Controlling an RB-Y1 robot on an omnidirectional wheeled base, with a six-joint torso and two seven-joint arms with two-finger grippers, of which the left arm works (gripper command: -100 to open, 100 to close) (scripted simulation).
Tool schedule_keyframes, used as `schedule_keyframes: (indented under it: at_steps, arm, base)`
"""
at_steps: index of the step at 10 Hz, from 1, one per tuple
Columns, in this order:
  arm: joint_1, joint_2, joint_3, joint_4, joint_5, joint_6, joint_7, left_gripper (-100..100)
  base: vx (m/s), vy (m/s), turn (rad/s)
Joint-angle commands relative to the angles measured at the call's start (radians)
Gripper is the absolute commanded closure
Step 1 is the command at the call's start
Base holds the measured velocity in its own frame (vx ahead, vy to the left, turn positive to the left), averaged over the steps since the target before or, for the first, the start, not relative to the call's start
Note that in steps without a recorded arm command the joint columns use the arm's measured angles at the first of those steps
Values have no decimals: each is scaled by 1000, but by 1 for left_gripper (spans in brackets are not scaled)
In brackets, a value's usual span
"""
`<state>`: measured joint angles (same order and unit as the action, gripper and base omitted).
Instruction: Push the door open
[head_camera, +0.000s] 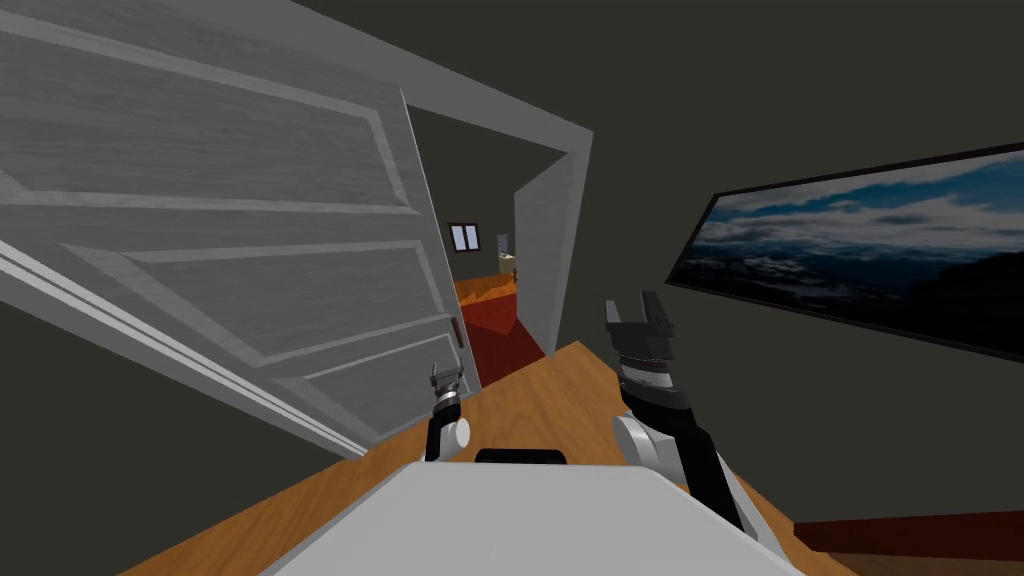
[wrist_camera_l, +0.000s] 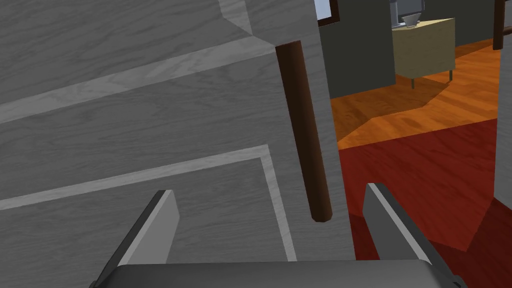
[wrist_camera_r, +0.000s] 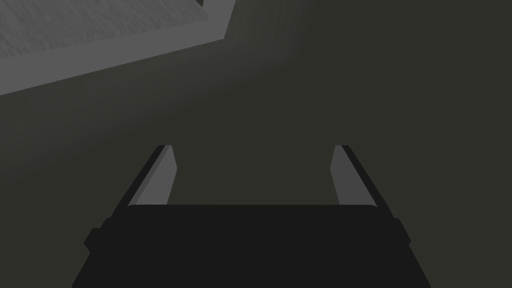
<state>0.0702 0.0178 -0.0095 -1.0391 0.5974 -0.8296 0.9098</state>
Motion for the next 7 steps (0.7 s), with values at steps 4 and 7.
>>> schedule_keyframes:
  at_steps: [4,7]
  arm:
    - [-30,-25,4,96,45,-32,62,-100]
    - [-47,-42,5,148,68,-50,94,-100]
  base:
    - [87,63,-90]
    - [70,52,-76]
